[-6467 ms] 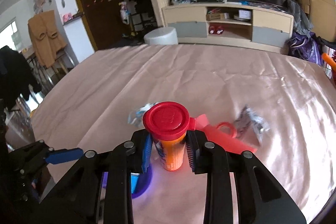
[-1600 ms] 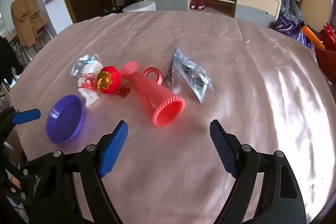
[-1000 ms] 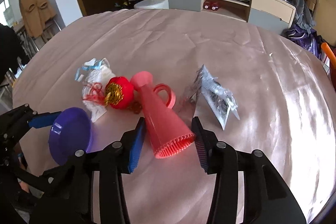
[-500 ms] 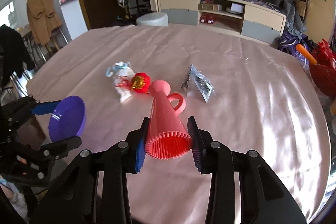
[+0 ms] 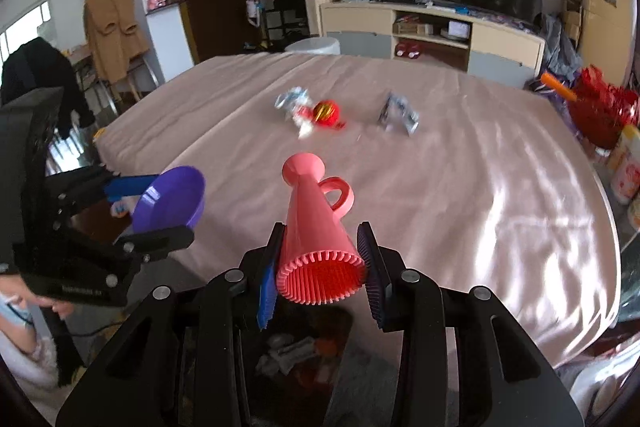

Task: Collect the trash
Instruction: 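Carry the plate and red cone down into the black bin and release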

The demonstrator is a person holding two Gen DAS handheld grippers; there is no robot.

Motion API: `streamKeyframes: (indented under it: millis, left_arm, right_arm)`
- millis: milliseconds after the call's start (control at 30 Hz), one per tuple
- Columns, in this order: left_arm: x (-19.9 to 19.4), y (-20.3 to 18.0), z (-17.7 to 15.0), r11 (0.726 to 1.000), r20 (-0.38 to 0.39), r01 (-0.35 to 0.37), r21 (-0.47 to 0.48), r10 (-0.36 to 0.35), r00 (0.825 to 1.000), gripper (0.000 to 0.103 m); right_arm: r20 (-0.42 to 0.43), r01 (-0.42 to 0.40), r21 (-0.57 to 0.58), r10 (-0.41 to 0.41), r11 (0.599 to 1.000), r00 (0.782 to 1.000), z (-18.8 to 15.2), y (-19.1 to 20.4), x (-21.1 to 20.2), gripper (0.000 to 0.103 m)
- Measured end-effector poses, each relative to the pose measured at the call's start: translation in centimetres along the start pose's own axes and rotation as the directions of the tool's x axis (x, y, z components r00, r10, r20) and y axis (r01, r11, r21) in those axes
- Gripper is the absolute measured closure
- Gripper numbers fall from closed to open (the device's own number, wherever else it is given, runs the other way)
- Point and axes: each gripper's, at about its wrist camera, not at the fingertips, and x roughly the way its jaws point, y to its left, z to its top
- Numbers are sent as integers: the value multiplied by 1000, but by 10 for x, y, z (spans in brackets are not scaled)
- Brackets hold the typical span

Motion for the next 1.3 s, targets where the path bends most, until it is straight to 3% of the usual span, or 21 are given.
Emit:
streamKeyframes:
  millis: [267,600,933,967,1067,1300]
  left_arm:
    - [10,-10,-51,999,-71,30,-17,-31,997,29]
    - [49,-23,-102,997,-211,57,-47,-66,975,29]
    - [83,-34,-127,997,-326,72,-30,-78,942,28]
    - [85,-35,-127,997,-334,73,-28,-78,939,28]
    - [90,-34,-127,998,-351,64,-29,-70,934,23]
    - [87,-27,-125,998,-340,47,-39,-57,939,19]
  right_arm:
    - [-86,-55,102,64,993,994,-62,1,17,65]
    - [-214,-28,182,67,983,975,-115,2,47,65]
    - [-266,-26,208,82,978,960,-125,-1,59,65]
    - [-267,-27,216,85,976,960,-124,-3,59,63]
    - [-263,-22,247,89,969,961,-124,-8,60,39]
    - [-263,-15,261,86,965,961,-125,-13,59,38]
